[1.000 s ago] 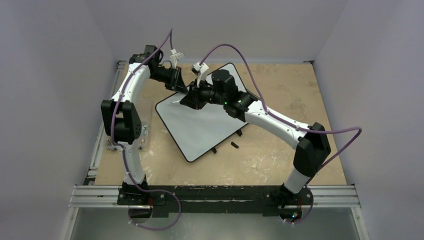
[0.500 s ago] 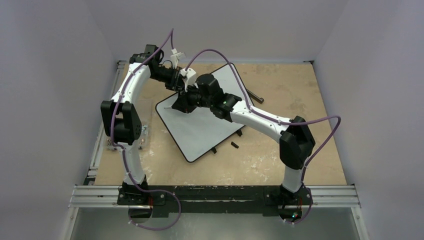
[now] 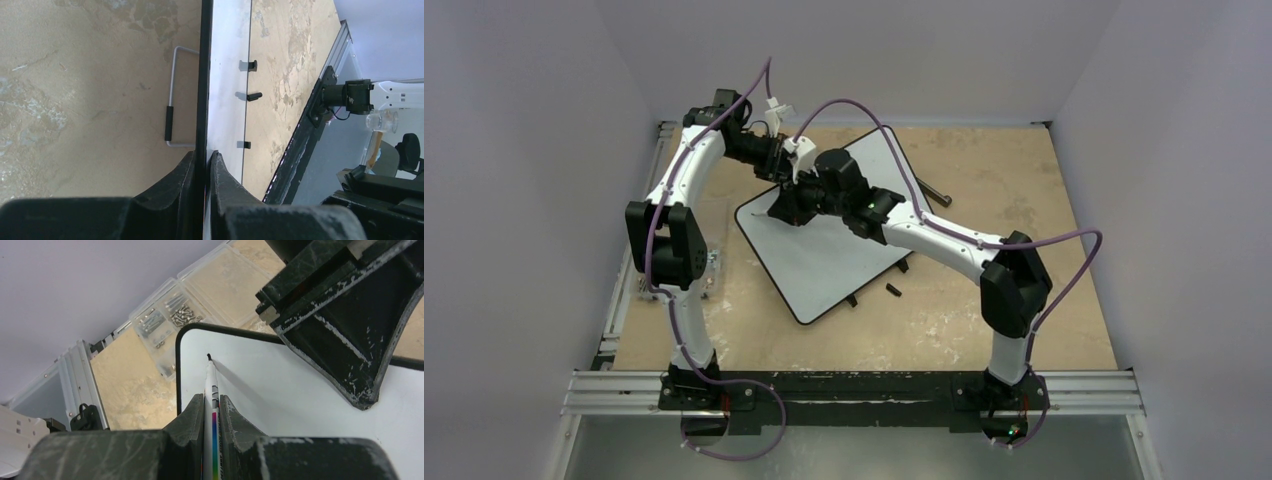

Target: Write a sentence on the whiteboard

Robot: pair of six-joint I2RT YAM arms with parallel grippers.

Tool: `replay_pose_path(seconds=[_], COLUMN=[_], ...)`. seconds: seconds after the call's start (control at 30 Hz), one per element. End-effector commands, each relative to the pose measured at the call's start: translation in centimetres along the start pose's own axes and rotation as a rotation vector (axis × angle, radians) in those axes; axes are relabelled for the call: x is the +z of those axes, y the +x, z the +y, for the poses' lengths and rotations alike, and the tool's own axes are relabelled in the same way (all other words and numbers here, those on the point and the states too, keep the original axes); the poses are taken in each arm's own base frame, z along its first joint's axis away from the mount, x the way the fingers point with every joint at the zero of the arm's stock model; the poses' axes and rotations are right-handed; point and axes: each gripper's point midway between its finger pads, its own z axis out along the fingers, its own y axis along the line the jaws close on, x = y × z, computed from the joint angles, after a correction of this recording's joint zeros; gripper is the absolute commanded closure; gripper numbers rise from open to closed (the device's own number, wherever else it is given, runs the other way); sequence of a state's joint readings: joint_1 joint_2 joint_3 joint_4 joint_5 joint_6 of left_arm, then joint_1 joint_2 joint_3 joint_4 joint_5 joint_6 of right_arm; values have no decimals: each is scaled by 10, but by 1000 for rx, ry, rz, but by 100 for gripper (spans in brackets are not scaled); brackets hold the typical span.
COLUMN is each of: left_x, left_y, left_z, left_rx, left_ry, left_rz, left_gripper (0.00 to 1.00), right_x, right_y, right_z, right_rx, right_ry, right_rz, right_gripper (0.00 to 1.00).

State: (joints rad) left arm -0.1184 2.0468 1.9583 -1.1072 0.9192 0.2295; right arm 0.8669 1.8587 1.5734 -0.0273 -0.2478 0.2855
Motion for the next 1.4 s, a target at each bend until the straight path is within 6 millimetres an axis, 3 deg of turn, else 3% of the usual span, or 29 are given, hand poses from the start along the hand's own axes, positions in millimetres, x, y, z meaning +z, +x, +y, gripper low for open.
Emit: replay_pose_path(seconds=[0.0,0.17,0.27,0.47,0.67,0.8,1.37], left_x=[-17,-17,-17,-16,-17,-17,-16], left_y=[-8,-8,-8,-7,-7,-7,-5], left_z=[11,9,9,8,7,7,6], left_rx=[123,130,129,131,133,137,145], left_ry=[-163,-164,-164,-164,-161,-170,-179], left_rz=[9,8,10,13,11,13,23], left_gripper=[100,100,100,100,100,100,100], right_x=[-12,-20,-23,-27,-37,-38,-45], right_y=[0,18,18,-2,-25,-35,-66], right_z=[-10,-17,-17,-5,22,26,-6], right_rx=[-36,-29,-30,-37,-26,-23,2], right_ry=[61,89,94,59,-52,-67,97], right_rz=[-16,11,7,-25,-82,-113,-216], right_gripper=[100,100,100,100,100,100,100])
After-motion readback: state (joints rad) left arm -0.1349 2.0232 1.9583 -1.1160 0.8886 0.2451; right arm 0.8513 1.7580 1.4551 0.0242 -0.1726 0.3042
